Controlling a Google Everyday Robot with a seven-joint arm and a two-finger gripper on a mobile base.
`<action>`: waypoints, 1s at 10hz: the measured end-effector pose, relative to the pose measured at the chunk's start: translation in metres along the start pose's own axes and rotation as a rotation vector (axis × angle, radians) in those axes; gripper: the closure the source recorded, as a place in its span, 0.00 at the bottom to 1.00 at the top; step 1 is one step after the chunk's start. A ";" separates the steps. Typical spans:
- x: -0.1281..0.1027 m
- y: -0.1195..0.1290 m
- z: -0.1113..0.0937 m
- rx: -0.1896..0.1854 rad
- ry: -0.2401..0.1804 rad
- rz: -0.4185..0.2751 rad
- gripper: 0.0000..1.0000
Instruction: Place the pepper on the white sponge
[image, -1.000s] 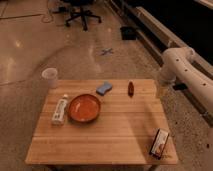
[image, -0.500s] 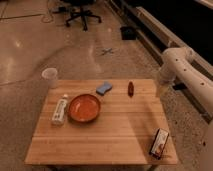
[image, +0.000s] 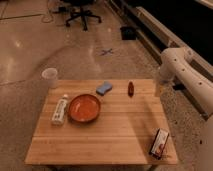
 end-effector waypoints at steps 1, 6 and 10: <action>0.001 -0.003 0.001 0.003 0.002 -0.003 0.35; 0.001 -0.011 0.006 0.013 -0.003 -0.008 0.35; 0.000 -0.017 0.010 0.020 -0.006 -0.012 0.35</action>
